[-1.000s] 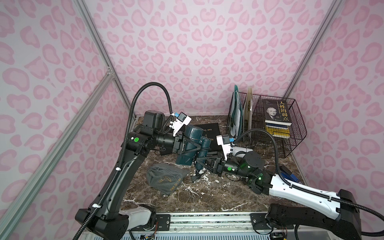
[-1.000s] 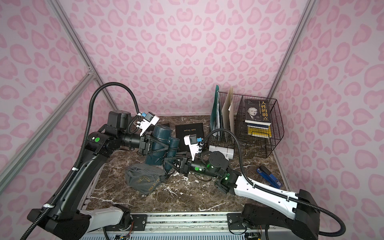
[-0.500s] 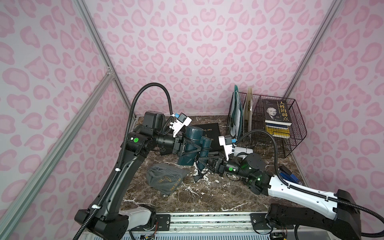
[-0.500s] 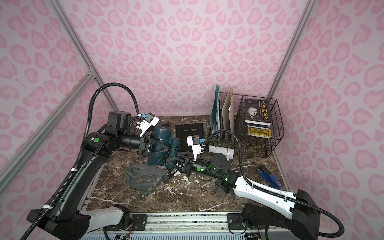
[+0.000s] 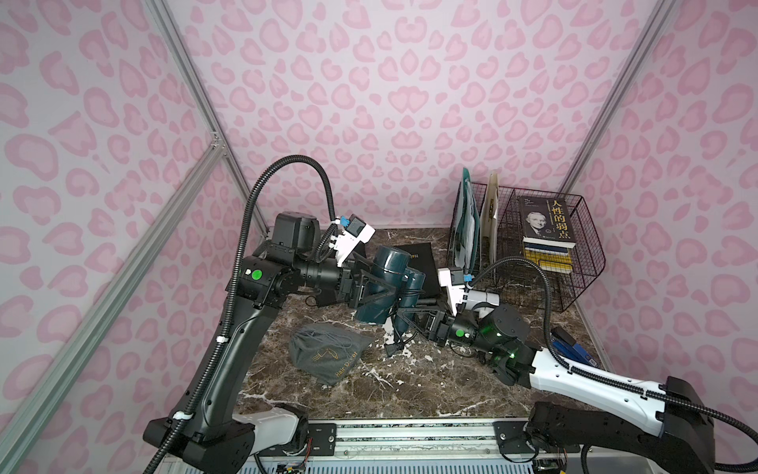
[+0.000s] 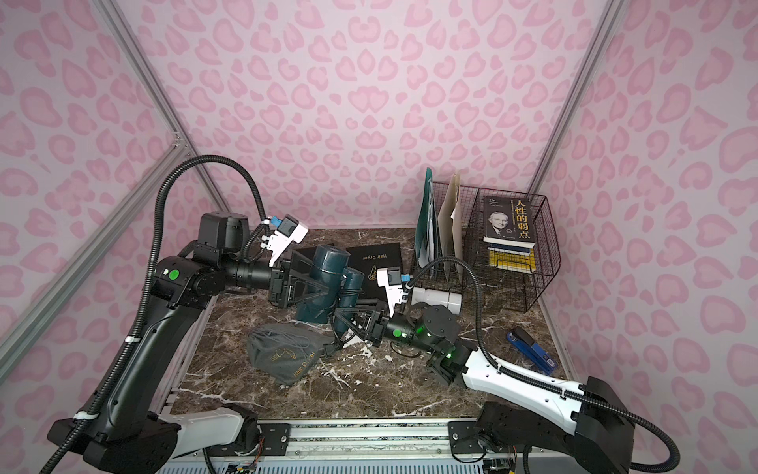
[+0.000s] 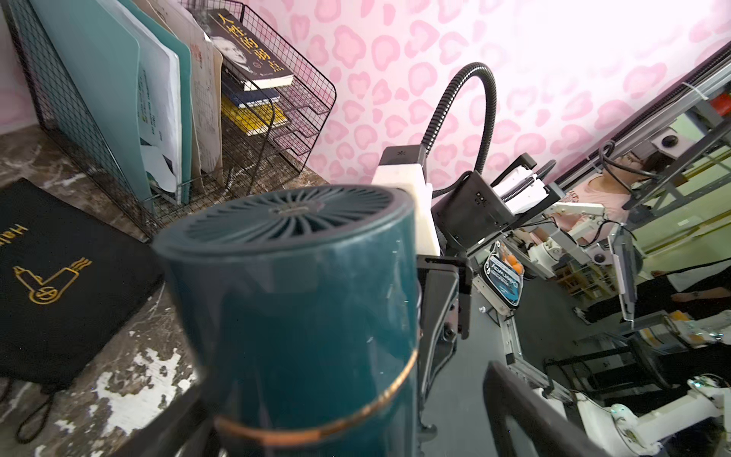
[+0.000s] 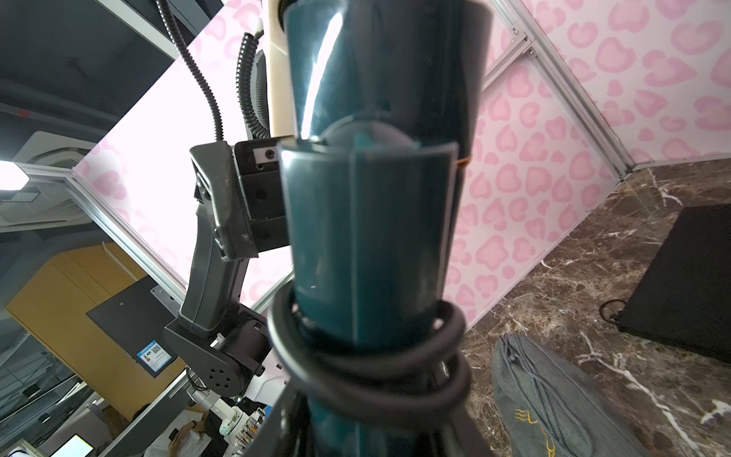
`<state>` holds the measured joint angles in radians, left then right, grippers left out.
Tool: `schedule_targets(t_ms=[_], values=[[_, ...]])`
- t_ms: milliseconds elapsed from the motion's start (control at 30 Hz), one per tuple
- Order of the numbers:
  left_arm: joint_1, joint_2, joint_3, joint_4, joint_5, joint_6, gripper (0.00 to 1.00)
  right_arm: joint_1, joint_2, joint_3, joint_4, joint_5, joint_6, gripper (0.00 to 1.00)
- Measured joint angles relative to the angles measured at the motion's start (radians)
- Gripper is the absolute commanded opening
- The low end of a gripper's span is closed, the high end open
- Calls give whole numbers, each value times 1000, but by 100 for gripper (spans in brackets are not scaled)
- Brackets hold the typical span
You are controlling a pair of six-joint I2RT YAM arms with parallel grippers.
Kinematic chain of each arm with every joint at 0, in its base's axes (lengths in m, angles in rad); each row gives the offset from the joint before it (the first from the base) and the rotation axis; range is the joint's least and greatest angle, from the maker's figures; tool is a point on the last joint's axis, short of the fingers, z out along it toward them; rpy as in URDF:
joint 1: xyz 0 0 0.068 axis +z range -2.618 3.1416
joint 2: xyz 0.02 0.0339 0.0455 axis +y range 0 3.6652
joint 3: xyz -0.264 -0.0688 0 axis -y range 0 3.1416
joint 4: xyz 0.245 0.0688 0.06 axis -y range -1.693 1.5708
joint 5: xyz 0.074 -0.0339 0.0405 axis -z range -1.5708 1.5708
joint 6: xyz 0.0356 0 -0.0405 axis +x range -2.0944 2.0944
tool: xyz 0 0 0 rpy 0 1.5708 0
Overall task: Pack away hair dryers
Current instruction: Adjust the hair dryer, then pick up the drawstring bag from the center of the board.
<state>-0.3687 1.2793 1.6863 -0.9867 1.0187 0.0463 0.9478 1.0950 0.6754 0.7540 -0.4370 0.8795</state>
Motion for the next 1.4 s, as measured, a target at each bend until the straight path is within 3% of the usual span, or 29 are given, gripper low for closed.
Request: schedule_targets(t_ms=[233, 467, 700, 1033, 1233, 1400], values=[[1, 7, 86, -37, -124, 60, 97, -55, -95, -58, -64, 57, 22, 0], [5, 29, -69, -33, -430, 150, 90, -144, -282, -97, -214, 115, 14, 0], [22, 152, -153, -12, -605, 282, 78, -204, -443, -100, -394, 155, -8, 0], [38, 454, -164, 72, -706, 492, 72, -235, -518, -101, -540, 198, -32, 0], [53, 642, -107, 104, -754, 550, 71, -235, -523, -101, -575, 201, -38, 0], [54, 714, -95, 148, -788, 569, 72, -235, -534, -101, -585, 209, -38, 0]])
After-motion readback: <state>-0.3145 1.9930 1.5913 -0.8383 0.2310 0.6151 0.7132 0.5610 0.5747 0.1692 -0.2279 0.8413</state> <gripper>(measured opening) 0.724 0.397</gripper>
